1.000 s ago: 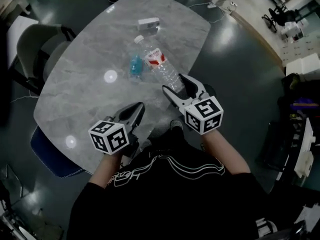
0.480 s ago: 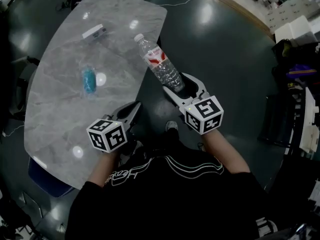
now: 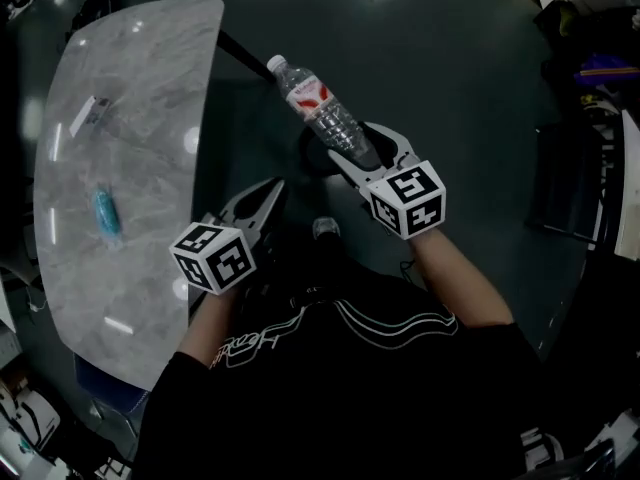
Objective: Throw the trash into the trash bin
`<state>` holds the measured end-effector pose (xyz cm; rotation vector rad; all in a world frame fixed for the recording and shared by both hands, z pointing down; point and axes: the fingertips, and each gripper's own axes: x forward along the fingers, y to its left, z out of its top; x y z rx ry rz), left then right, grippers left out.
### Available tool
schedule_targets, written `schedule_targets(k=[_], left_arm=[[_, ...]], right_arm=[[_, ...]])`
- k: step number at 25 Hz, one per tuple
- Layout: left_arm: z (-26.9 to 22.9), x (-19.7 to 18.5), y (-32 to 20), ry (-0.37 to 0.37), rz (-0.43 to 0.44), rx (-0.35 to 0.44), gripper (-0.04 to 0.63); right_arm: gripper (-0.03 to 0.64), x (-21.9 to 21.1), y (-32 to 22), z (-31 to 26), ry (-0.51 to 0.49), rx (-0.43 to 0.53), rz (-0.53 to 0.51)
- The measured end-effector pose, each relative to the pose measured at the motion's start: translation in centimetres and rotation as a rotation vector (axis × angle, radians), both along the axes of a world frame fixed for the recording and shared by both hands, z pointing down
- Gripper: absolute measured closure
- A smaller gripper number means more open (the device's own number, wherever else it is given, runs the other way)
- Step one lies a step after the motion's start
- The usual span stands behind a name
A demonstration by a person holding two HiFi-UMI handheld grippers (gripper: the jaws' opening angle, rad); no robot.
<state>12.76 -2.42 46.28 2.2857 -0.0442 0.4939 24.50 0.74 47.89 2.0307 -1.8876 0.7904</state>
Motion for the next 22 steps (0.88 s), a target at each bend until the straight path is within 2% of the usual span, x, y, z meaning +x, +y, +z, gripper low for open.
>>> schedule_targets(k=[4, 10, 15, 19, 22], left_arm=[[4.0, 3.4, 1.6, -0.088, 0.059, 0.014, 0.584], [13.0, 4.0, -0.3, -0.209, 0.074, -0.068, 0.584], [19.9, 3.7, -0.6, -0.311, 0.106, -0.120, 0.584], [23.9, 4.4, -0.8, -0.344, 0.123, -0.182, 0.584], [26.1, 5.0, -1.0, -0.362, 0.136, -0.205, 0.584]], right_arm=[[0.310, 3.7, 3.3, 7.2, -0.083, -0.111, 0.064], [0.310, 5.5, 4.3, 18.5, -0.153, -0.303, 0.109], [0.310, 5.2, 5.9, 28.1, -0.219, -0.516, 0.076], [0.310, 5.7, 6.3, 34.8, -0.218, -0.660, 0.065], [0.310, 5.4, 6.4, 39.3, -0.201, -0.776, 0.013]])
